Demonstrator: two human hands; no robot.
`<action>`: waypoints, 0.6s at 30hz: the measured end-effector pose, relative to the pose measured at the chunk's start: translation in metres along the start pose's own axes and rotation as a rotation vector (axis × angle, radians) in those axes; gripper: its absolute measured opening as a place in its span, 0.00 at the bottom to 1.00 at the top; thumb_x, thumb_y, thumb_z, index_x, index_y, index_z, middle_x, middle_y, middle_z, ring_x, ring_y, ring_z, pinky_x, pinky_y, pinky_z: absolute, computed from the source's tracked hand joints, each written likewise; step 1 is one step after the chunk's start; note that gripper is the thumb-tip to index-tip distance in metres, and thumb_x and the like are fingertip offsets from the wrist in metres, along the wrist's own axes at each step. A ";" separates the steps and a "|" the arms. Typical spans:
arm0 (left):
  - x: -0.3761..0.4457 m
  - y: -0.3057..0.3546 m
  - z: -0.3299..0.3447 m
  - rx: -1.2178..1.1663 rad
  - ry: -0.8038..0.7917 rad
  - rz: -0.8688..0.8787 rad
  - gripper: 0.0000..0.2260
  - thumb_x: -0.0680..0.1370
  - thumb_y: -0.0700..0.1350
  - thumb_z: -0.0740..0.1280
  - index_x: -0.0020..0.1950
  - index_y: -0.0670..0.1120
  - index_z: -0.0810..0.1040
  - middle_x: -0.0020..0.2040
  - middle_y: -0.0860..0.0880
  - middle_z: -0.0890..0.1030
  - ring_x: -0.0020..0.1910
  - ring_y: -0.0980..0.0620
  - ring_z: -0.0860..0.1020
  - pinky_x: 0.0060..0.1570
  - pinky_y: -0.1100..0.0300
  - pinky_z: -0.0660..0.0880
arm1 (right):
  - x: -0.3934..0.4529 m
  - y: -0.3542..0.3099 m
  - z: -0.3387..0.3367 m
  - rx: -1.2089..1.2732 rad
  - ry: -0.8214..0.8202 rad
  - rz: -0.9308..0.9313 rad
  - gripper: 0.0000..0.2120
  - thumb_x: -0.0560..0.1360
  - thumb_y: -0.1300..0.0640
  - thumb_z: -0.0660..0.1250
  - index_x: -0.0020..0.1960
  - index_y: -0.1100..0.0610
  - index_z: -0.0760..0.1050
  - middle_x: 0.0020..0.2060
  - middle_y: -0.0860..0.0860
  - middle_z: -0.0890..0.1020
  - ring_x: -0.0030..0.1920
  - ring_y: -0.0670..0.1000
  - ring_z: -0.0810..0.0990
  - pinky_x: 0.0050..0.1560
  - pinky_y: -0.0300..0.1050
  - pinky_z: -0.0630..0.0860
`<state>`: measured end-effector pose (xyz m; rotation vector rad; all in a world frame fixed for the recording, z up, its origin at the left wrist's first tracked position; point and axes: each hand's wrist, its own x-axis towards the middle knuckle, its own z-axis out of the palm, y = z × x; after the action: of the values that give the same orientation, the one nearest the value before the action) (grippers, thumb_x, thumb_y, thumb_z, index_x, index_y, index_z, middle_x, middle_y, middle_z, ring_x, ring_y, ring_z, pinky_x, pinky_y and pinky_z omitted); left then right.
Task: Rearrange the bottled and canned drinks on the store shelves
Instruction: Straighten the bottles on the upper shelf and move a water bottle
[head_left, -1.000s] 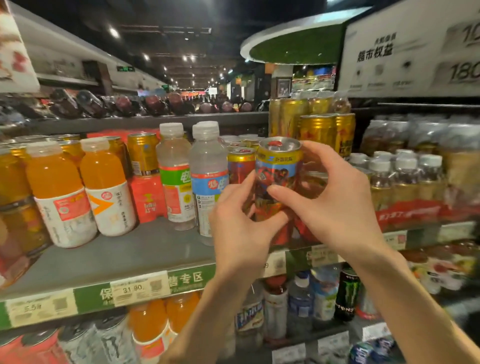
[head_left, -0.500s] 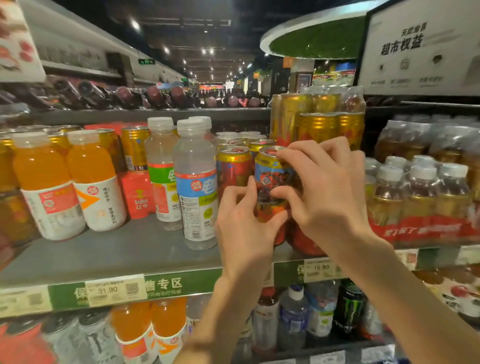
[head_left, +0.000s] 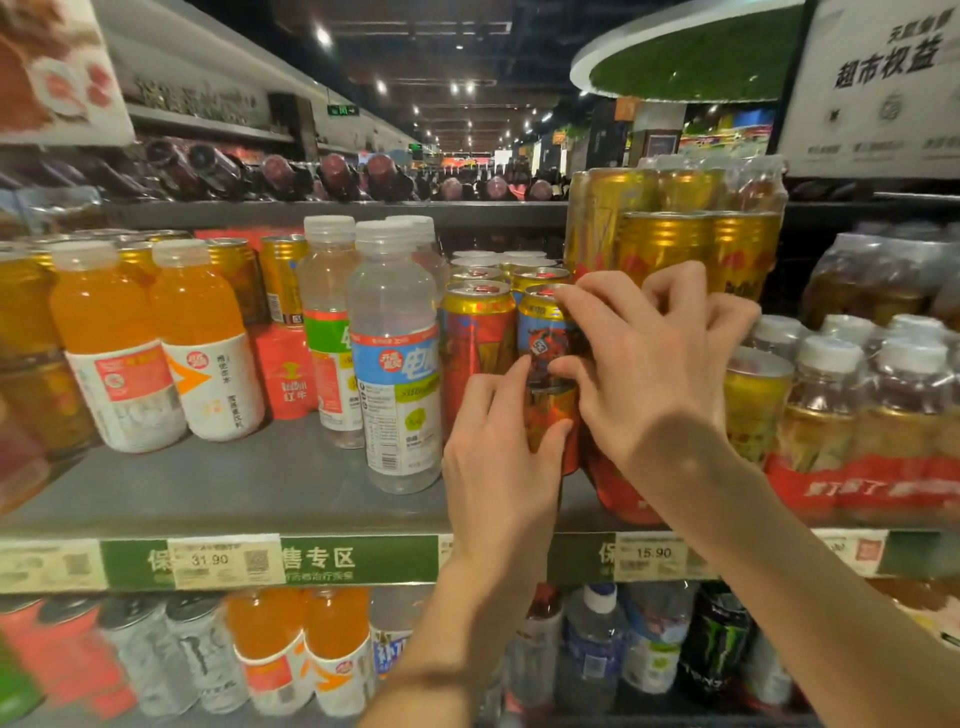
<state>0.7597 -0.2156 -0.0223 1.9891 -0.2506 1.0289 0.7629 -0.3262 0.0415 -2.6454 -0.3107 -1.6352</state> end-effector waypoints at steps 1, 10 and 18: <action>0.000 0.000 0.000 -0.008 -0.004 0.000 0.27 0.71 0.44 0.78 0.68 0.46 0.76 0.56 0.51 0.77 0.52 0.50 0.78 0.50 0.48 0.80 | 0.000 0.000 0.000 -0.007 -0.003 0.006 0.22 0.64 0.55 0.83 0.55 0.53 0.81 0.54 0.48 0.82 0.50 0.54 0.63 0.48 0.51 0.55; 0.007 0.006 -0.002 0.168 -0.133 -0.015 0.07 0.76 0.46 0.73 0.47 0.47 0.76 0.46 0.50 0.77 0.45 0.46 0.77 0.41 0.50 0.72 | 0.005 -0.008 -0.003 -0.075 -0.051 0.058 0.20 0.64 0.55 0.83 0.54 0.51 0.81 0.52 0.48 0.82 0.49 0.54 0.62 0.47 0.52 0.54; 0.010 0.018 -0.006 0.295 -0.314 -0.083 0.06 0.83 0.48 0.61 0.54 0.49 0.76 0.54 0.50 0.78 0.53 0.44 0.78 0.48 0.50 0.72 | -0.015 -0.004 -0.018 0.040 0.036 -0.014 0.05 0.74 0.60 0.73 0.51 0.55 0.82 0.53 0.48 0.83 0.52 0.54 0.66 0.49 0.51 0.56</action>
<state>0.7537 -0.2204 -0.0019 2.4083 -0.1911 0.7291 0.7402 -0.3267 0.0361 -2.5870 -0.3575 -1.6608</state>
